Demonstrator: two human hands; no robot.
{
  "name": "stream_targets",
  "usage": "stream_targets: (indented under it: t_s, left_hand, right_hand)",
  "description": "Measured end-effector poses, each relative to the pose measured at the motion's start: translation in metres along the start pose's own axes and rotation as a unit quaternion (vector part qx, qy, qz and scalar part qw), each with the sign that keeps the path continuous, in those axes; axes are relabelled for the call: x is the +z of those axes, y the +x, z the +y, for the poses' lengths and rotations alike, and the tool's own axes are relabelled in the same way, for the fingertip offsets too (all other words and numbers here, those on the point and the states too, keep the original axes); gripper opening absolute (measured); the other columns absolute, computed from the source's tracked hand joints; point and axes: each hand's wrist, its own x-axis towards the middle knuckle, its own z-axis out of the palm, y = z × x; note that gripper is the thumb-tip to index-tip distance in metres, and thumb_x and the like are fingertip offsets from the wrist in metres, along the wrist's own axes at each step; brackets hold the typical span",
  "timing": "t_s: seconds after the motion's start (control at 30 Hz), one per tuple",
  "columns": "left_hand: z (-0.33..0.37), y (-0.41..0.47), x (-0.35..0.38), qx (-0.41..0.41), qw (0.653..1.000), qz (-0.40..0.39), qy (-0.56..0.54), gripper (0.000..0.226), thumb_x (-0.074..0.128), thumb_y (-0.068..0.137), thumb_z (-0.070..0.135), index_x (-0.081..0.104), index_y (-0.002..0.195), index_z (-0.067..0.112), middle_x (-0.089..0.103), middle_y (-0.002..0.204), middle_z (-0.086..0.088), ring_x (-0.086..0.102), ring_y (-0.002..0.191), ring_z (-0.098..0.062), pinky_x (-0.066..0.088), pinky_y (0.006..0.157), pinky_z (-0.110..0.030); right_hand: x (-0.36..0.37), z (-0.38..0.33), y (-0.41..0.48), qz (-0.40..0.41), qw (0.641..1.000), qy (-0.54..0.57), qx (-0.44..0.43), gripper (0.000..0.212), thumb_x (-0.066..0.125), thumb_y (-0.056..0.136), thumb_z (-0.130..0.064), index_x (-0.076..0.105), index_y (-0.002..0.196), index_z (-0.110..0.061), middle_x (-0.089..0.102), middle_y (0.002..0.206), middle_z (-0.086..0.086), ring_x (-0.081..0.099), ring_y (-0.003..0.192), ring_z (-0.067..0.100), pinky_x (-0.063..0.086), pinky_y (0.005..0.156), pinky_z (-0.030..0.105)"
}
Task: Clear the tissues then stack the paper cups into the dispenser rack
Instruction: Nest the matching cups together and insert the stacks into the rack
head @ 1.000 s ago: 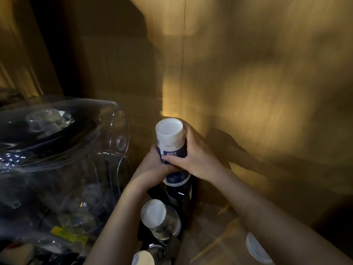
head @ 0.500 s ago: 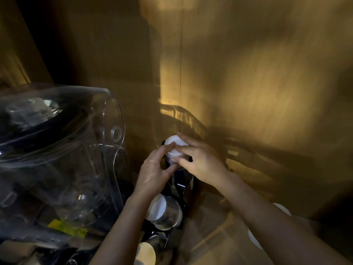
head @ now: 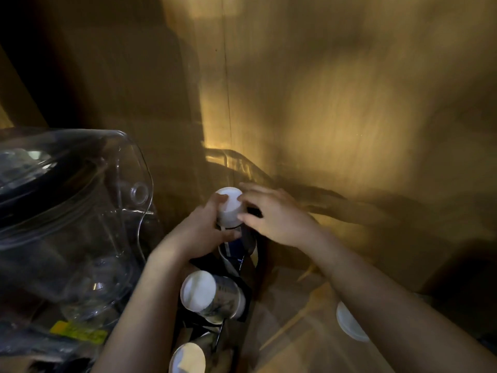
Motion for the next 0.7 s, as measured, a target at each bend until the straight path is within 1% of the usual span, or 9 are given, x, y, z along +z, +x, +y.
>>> stream_targets:
  t_s: [0.07,0.13,0.23,0.3,0.4,0.47,0.57,0.63,0.7]
  left_hand:
    - [0.018,-0.003,-0.009,-0.008,0.994,0.015,0.104,0.073,0.07,0.076,0.043,0.032,0.137,0.03,0.047,0.132,-0.011,0.051,0.116,-0.03,0.044,0.098,-0.047]
    - [0.037,-0.01,-0.01,0.003,0.986,0.074,0.147,0.067,0.065,0.078,0.048,0.037,0.135,0.027,0.049,0.131,-0.013,0.048,0.118,-0.032,0.042,0.098,-0.05]
    - [0.065,-0.019,0.0,0.029,0.968,0.193,0.159,0.058,0.06,0.081,0.05,0.043,0.129,0.022,0.056,0.123,-0.013,0.053,0.112,-0.033,0.045,0.088,-0.044]
    - [0.081,-0.02,0.014,0.073,0.967,0.224,0.091,0.052,0.061,0.083,0.046,0.047,0.125,0.02,0.06,0.119,-0.011,0.056,0.108,-0.029,0.046,0.082,-0.04]
    - [0.101,-0.012,0.046,0.123,0.977,0.172,0.007,0.048,0.063,0.083,0.039,0.047,0.125,0.022,0.058,0.123,-0.007,0.055,0.111,-0.024,0.047,0.085,-0.038]
    - [0.106,-0.001,0.07,0.133,0.986,0.08,-0.06,0.05,0.065,0.083,0.034,0.044,0.127,0.025,0.055,0.126,-0.004,0.053,0.112,-0.019,0.045,0.086,-0.031]
    - [0.1,0.018,0.114,0.116,0.985,-0.061,-0.112,0.063,0.07,0.08,0.026,0.036,0.134,0.026,0.049,0.131,-0.007,0.049,0.113,-0.015,0.043,0.093,-0.029]
    - [0.092,0.031,0.145,0.103,0.982,-0.101,-0.119,0.073,0.072,0.077,0.018,0.031,0.138,0.025,0.044,0.136,-0.01,0.045,0.117,-0.015,0.04,0.093,-0.025]
    - [0.086,0.04,0.177,0.098,0.979,-0.129,-0.123,0.085,0.076,0.073,0.015,0.025,0.14,0.024,0.041,0.138,-0.011,0.044,0.123,-0.019,0.04,0.097,-0.026]
  right_hand:
    - [-0.016,0.002,-0.004,0.03,0.999,0.025,0.014,0.036,0.053,0.087,-0.035,0.051,0.121,-0.022,0.05,0.13,-0.006,0.048,0.114,0.017,0.04,0.09,0.032]
    - [-0.029,0.009,-0.012,0.049,0.998,0.029,0.034,0.035,0.053,0.087,-0.039,0.051,0.119,-0.026,0.052,0.124,-0.006,0.05,0.108,0.015,0.041,0.082,0.031]
    - [-0.04,0.029,-0.028,0.043,0.995,0.02,0.084,0.037,0.053,0.087,-0.041,0.05,0.121,-0.027,0.05,0.129,0.001,0.047,0.115,0.021,0.044,0.09,0.041]
    - [-0.042,0.044,-0.042,0.041,0.992,0.02,0.114,0.039,0.055,0.087,-0.039,0.051,0.121,-0.022,0.049,0.131,0.007,0.045,0.119,0.025,0.041,0.097,0.043]
    - [-0.043,0.067,-0.063,0.073,0.986,0.037,0.144,0.036,0.059,0.084,-0.038,0.055,0.114,-0.019,0.055,0.119,0.007,0.056,0.101,0.022,0.05,0.084,0.04]
    - [-0.04,0.084,-0.078,0.086,0.979,0.051,0.176,0.042,0.062,0.081,-0.038,0.053,0.118,-0.02,0.055,0.119,0.003,0.055,0.097,0.015,0.048,0.078,0.032]
    - [-0.032,0.11,-0.103,0.098,0.965,0.086,0.226,0.046,0.065,0.08,-0.033,0.05,0.122,-0.019,0.051,0.124,0.003,0.049,0.105,0.01,0.04,0.084,0.028]
    - [-0.026,0.127,-0.118,0.102,0.953,0.095,0.269,0.052,0.066,0.079,-0.033,0.047,0.125,-0.02,0.048,0.128,0.003,0.046,0.116,0.019,0.038,0.094,0.031]
    - [-0.021,0.139,-0.134,0.115,0.935,0.128,0.311,0.056,0.07,0.075,-0.034,0.046,0.125,-0.026,0.046,0.127,0.001,0.045,0.118,0.02,0.038,0.096,0.031]
